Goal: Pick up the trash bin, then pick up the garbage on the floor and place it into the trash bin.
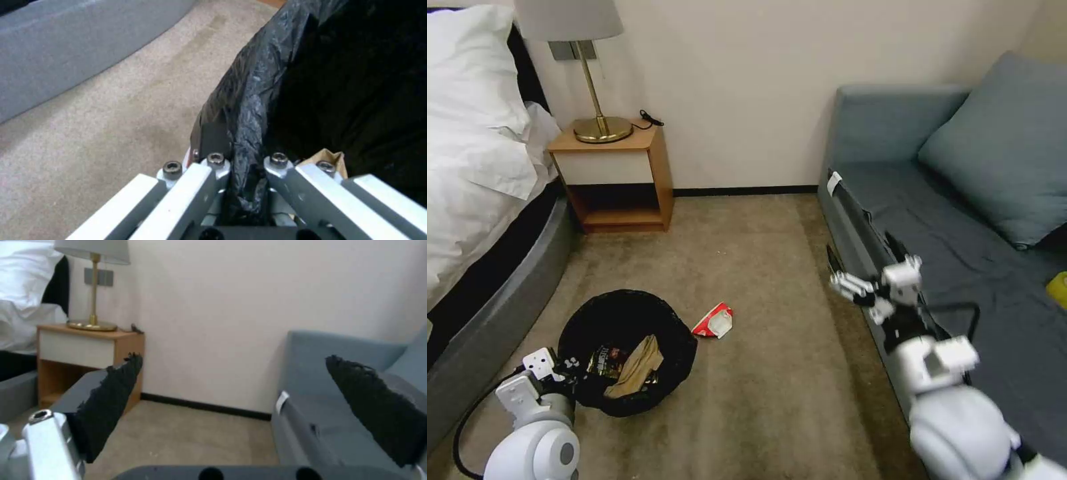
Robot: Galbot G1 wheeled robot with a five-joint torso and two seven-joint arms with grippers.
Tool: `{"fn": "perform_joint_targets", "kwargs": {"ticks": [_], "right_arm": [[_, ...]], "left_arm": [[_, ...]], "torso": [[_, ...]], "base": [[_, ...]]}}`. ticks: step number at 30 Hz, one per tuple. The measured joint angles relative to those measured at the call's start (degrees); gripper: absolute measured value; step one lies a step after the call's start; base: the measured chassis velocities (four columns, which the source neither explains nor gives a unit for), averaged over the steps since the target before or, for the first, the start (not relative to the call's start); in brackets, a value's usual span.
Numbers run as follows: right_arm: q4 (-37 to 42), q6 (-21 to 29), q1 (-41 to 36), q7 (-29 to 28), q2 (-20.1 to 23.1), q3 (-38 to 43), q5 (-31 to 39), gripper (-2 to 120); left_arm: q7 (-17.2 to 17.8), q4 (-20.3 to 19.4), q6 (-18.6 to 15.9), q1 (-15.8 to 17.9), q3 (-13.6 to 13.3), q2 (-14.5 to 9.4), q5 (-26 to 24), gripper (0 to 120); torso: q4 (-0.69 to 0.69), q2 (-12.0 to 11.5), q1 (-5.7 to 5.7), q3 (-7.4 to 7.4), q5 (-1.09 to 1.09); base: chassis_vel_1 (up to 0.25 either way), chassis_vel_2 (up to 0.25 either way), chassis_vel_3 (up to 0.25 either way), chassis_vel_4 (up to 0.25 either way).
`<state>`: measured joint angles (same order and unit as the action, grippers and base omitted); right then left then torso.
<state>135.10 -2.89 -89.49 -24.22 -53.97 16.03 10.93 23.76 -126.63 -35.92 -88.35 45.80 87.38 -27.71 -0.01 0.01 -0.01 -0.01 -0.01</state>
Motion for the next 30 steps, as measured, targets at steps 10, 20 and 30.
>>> {"fn": "perform_joint_targets", "kwargs": {"ticks": [10,20,30], "right_arm": [[-0.79,-2.00,-2.56,1.13,-6.68,-2.85,-5.51,100],[-2.47,-3.05,-1.77,1.79,-9.74,-4.18,-6.65,100],[-3.12,-2.90,-0.83,1.95,-8.89,-4.15,-6.42,100]], "left_arm": [[-0.02,-0.64,-0.20,0.33,-0.31,0.03,0.02,3],[-0.02,-0.83,-0.28,0.43,-0.14,-0.03,-0.10,3],[-0.02,-0.89,-0.29,0.43,0.08,0.15,-0.18,3]], "torso": [[0.01,0.00,0.00,0.00,0.00],[0.01,0.00,0.00,0.00,0.00],[0.01,0.00,0.00,0.01,0.01]], "base": [[0.000,0.000,0.000,0.000],[-0.008,0.004,0.004,-0.008],[-0.155,0.148,0.145,-0.149]]}}
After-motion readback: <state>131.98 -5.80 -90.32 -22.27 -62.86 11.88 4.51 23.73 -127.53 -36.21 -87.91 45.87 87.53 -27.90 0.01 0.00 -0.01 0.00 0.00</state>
